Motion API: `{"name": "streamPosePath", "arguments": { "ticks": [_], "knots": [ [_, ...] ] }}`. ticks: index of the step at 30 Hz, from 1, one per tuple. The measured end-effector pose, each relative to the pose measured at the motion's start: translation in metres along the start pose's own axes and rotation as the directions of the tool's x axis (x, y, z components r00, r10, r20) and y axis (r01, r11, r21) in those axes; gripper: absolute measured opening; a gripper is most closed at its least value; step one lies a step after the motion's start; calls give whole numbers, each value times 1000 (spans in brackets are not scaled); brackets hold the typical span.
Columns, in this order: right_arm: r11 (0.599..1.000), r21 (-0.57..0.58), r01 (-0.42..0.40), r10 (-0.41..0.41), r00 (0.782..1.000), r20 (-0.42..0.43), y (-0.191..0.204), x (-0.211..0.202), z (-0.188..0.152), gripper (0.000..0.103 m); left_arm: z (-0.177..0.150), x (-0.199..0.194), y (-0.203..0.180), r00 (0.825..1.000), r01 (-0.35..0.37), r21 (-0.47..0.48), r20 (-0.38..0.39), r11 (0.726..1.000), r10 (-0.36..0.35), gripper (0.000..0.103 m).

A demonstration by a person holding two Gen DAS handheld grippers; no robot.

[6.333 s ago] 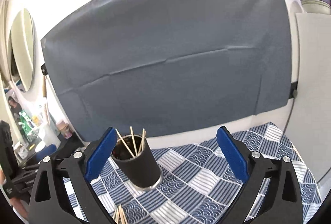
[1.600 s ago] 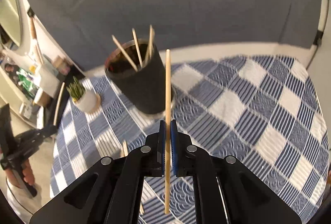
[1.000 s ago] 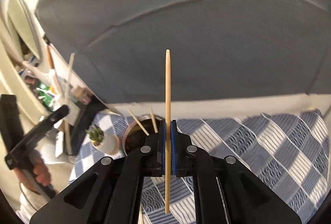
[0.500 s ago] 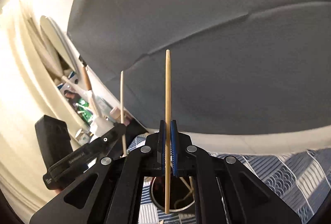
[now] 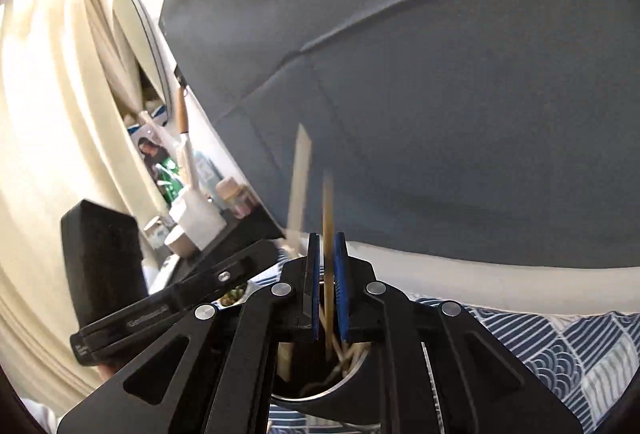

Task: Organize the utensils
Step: 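Open the left tool over the cup while the right tool releases its stick, then raise both open tools away from the black cup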

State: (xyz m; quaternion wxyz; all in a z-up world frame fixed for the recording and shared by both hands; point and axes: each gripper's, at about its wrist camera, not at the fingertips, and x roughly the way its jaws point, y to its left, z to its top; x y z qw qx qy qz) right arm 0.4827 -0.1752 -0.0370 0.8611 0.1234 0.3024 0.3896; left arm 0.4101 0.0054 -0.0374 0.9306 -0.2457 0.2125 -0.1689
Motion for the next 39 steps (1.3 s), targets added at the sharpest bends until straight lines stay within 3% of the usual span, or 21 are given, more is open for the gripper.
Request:
{"name": "streamPosePath", "arguments": {
  "ticks": [3,5,7,10,12,20,22,25,30,39],
  "knots": [
    [1000,6,-14,14,1000,28,-1,-13,5,10,5,-6,1,1000,-25,-1,-4,1000,25,11],
    [999,32,-5,3,998,55,-5,-26,7,18,6,-13,0,1000,-31,-1,-8,1000,31,14],
    [998,56,18,-23,997,76,-7,-36,10,34,9,-22,-2,999,-49,16,-11,999,49,23],
    [997,69,41,-46,996,78,-5,-51,11,40,11,-29,-4,998,-55,30,-35,998,56,36],
    [995,80,58,-64,995,78,-2,-58,12,48,10,-34,-5,996,-76,58,-42,995,78,39],
    [981,105,161,-169,983,74,24,-81,1,60,13,-58,-4,990,-104,83,-89,991,112,55],
    [974,122,189,-200,976,81,28,-85,-3,73,11,-65,-3,987,-118,77,-100,990,125,62],
    [967,145,210,-225,970,97,35,-95,-13,82,7,-74,-3,980,-136,113,-127,984,150,71],
    [957,186,221,-246,962,121,49,-109,-40,86,-1,-92,6,972,-117,106,-193,988,136,90],
    [903,229,364,-391,916,86,80,-123,-92,87,-15,-117,27,947,-105,176,-282,979,152,97]
  ]
}}
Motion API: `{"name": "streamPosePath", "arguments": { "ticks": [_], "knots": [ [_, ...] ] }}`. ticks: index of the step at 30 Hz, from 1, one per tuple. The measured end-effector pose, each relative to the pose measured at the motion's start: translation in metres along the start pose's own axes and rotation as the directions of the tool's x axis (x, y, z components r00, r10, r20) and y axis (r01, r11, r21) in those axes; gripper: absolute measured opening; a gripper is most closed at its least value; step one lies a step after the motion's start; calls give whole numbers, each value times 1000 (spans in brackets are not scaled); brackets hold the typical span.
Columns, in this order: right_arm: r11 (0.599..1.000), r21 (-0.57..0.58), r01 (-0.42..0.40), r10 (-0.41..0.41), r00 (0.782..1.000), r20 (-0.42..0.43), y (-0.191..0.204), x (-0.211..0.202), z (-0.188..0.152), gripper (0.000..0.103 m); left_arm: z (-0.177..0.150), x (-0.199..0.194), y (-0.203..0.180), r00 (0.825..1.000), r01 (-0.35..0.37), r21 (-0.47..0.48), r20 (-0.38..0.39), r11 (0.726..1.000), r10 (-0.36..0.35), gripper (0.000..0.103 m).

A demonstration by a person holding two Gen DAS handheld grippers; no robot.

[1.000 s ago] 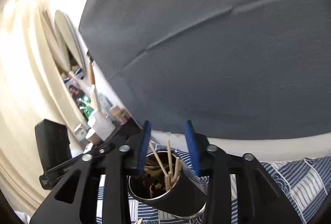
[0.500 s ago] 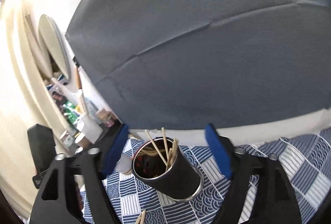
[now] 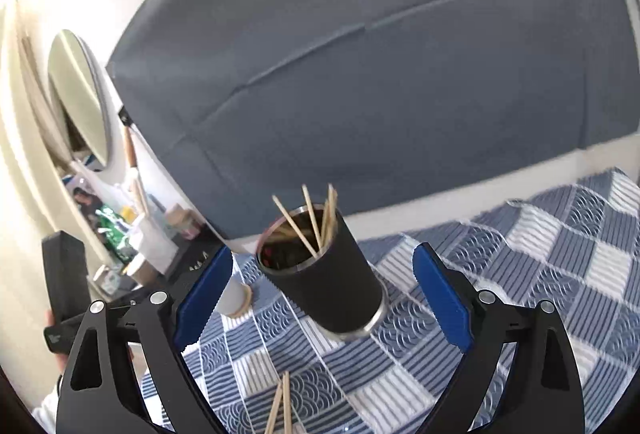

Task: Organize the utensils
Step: 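Raise both open tools away from the black cup, then lower both open tools toward the remaining wooden sticks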

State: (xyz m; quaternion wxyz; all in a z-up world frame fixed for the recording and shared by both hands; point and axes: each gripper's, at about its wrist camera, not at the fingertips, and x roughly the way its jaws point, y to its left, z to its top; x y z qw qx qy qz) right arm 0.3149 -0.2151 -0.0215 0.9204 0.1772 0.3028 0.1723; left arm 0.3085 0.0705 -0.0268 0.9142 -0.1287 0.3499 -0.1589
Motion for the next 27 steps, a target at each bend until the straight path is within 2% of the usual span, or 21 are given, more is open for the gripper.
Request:
{"name": "streamPosePath", "arguments": {
  "ticks": [3,8,11,15,19,22,25,27],
  "knots": [
    [999,-6,53,-54,998,-20,3,-9,-15,88,-10,1,6,1000,-1,19,-29,1000,1,97],
    [986,-80,148,-155,985,-78,15,-11,-42,88,-33,9,18,996,-5,23,-93,1000,8,97],
    [977,-126,174,-190,974,-124,22,-6,-61,88,-51,16,27,988,-2,24,-152,1000,5,97],
    [973,-156,172,-203,957,-208,25,12,-98,88,-75,28,37,972,-36,38,-229,999,44,97],
    [963,-215,163,-224,926,-305,31,33,-141,88,-98,35,50,958,-83,18,-275,996,85,97],
    [948,-282,147,-249,896,-367,37,50,-170,88,-117,40,57,938,-83,-15,-339,996,73,97],
    [931,-332,149,-282,873,-398,40,62,-188,88,-129,41,54,932,-80,37,-352,996,88,97],
    [921,-356,156,-306,856,-417,39,71,-198,88,-134,43,50,920,-91,79,-376,993,114,97]
  ]
}}
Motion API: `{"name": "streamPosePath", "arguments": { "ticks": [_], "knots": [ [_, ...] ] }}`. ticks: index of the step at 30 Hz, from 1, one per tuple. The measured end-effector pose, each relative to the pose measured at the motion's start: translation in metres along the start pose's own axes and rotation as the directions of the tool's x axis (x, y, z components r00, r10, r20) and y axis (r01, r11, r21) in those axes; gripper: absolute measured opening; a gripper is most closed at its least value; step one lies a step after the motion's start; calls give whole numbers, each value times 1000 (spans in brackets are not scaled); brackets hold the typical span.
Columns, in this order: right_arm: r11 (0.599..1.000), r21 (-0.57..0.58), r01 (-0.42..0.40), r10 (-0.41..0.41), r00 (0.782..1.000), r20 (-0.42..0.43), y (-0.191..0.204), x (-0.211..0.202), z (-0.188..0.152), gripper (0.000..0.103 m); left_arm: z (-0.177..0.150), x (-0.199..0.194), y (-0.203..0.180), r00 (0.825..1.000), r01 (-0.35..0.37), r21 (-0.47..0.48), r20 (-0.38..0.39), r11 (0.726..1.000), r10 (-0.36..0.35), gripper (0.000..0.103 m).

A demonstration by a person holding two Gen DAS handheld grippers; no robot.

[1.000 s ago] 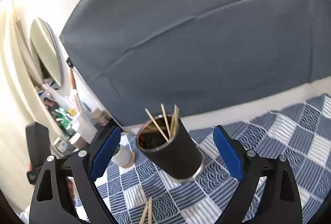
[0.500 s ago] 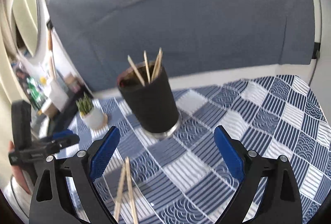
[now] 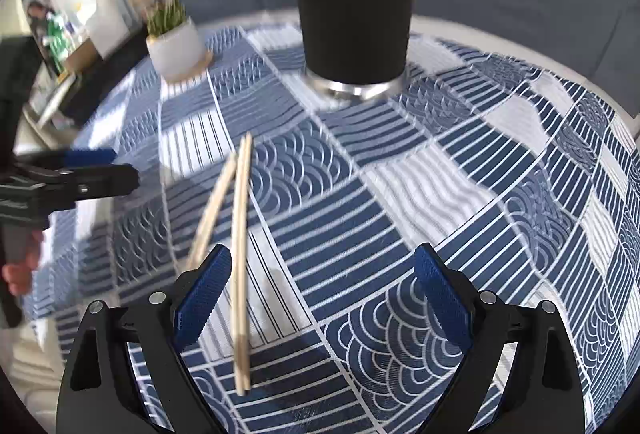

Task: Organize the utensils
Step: 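Lower both open tools toward the remaining wooden sticks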

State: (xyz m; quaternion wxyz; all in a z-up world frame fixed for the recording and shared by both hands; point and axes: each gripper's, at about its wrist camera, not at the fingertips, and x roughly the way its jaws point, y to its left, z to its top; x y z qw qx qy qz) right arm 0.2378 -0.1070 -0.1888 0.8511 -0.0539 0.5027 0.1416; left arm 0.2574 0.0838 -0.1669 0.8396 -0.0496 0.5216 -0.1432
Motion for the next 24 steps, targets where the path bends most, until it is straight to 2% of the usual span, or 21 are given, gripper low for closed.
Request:
{"name": "streamPosePath", "arguments": {
  "ticks": [8,13,16,21,24],
  "knots": [
    [999,-6,-34,33,999,-17,2,7,1,88,2,12,-17,999,-9,72,-39,997,11,97],
    [1000,-23,-22,21,999,-32,6,16,-1,88,2,20,-25,998,-15,99,-66,995,22,97],
    [999,-46,-13,11,999,-38,8,19,-1,89,3,25,-27,995,-47,115,-78,992,56,97],
    [995,-95,27,-31,998,-50,12,23,1,93,6,30,-24,993,-51,73,-100,996,58,97],
    [996,-84,1,-7,998,-68,6,25,3,93,6,32,-23,993,-38,34,-110,999,42,97]
  ]
}}
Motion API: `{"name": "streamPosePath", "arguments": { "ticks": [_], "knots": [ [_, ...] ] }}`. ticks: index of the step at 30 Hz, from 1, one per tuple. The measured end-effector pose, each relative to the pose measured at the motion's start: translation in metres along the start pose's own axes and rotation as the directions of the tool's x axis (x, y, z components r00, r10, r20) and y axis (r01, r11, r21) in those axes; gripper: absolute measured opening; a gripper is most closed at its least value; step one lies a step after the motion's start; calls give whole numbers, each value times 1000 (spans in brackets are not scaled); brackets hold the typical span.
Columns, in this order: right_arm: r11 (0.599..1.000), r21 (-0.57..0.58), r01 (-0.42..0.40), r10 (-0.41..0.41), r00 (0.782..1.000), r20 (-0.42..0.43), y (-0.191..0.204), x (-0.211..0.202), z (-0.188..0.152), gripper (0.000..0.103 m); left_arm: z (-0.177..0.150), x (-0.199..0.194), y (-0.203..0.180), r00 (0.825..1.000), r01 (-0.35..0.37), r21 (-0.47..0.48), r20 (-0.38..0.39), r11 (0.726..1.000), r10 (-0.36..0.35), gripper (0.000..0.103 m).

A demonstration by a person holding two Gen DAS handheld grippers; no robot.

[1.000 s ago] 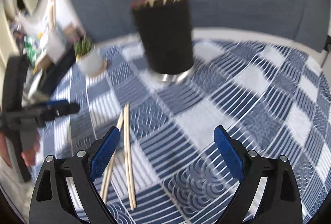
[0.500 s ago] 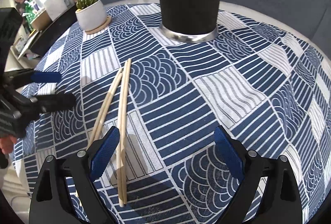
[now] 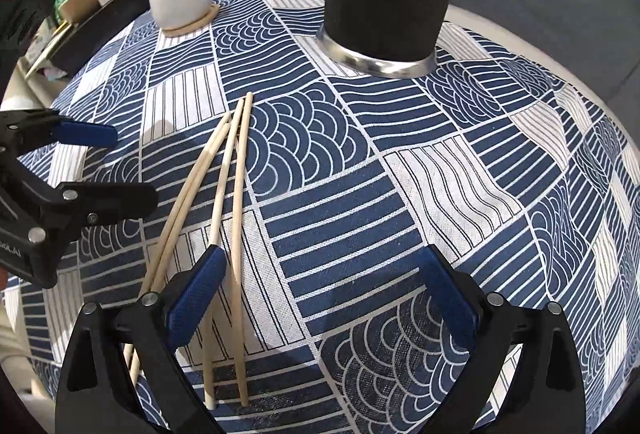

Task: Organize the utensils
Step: 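Lower both open tools toward the remaining wooden sticks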

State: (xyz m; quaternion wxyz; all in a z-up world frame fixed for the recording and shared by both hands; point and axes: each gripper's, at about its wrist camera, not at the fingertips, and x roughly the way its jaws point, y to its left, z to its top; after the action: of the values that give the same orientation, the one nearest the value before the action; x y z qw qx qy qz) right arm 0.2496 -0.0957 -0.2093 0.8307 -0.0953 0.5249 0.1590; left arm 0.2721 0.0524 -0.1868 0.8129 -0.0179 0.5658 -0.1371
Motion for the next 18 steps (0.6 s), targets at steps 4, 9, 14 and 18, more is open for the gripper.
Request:
{"name": "streamPosePath", "arguments": {
  "ticks": [4,9,14,18],
  "knots": [
    [1000,-10,0,0,1000,10,-5,0,-2,94,0,3,-4,999,-52,2,-3,999,52,97],
    [1000,-21,-4,4,1000,8,-9,1,-3,94,3,12,-17,990,-136,28,-19,990,137,97],
    [1000,-26,-6,6,1000,-5,-18,0,-3,94,7,15,-18,986,-165,-6,-38,986,165,98],
    [999,-33,-7,6,1000,-22,-25,1,0,95,7,19,-24,974,-215,-12,-71,977,213,99]
  ]
}}
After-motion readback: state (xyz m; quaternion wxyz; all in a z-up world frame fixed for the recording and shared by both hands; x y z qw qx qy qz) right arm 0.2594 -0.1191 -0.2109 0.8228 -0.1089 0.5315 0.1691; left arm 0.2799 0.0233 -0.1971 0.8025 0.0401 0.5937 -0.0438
